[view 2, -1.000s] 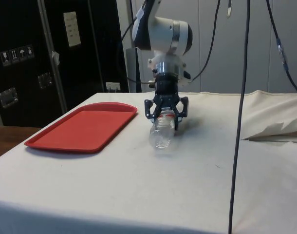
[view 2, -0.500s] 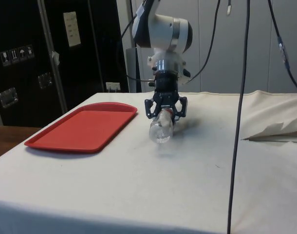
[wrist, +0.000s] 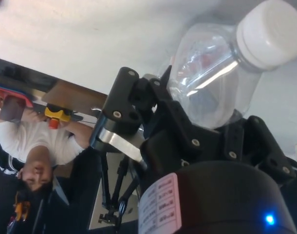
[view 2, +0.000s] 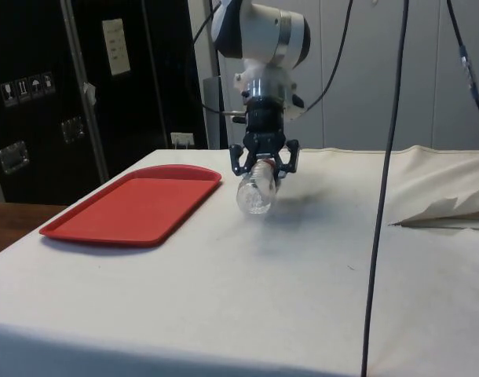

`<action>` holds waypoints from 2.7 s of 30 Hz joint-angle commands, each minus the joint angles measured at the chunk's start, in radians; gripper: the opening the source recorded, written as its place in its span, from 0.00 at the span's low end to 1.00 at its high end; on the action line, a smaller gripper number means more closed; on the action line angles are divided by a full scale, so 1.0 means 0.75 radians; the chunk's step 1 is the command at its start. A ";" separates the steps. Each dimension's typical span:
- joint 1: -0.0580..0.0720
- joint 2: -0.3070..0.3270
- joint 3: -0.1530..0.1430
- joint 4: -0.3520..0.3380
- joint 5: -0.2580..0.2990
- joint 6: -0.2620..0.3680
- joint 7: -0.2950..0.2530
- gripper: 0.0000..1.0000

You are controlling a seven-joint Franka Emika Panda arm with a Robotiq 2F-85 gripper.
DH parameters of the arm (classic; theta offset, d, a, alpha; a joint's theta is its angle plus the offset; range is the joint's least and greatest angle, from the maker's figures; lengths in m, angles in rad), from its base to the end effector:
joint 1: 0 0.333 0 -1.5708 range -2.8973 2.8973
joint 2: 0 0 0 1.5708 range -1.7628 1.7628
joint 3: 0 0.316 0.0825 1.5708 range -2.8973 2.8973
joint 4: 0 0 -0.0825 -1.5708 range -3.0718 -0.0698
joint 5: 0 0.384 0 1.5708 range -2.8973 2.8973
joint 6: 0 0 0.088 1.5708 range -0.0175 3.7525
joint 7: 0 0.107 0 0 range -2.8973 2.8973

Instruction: Place the bottle upright on the tray.

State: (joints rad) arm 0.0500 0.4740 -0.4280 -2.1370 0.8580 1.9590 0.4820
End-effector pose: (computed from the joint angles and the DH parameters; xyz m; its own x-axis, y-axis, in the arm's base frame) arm 0.4917 -0.1506 0.1725 0.0843 -0.7614 -0.6428 -0.9911 -0.1310 0.0252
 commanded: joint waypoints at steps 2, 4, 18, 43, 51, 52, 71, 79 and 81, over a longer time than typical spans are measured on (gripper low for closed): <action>0.012 -0.036 -0.009 -0.011 -0.025 0.008 0.032 0.14; 0.012 -0.051 -0.009 -0.012 -0.039 0.008 0.047 0.14; 0.016 -0.127 -0.008 -0.004 -0.124 0.011 0.148 0.14; 0.052 -0.152 -0.005 0.107 -0.264 0.007 0.379 0.14; 0.061 -0.143 -0.001 0.163 -0.305 0.001 0.464 0.14; 0.061 -0.141 -0.001 0.169 -0.309 0.001 0.475 0.14; 0.077 -0.119 0.013 0.305 -0.423 -0.011 0.680 0.14; 0.089 -0.115 0.024 0.360 -0.488 -0.015 0.771 0.14; 0.091 -0.113 0.027 0.371 -0.503 -0.017 0.789 0.14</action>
State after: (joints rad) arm 0.1150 0.3840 -0.4060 -1.8670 0.4860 1.9510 1.0630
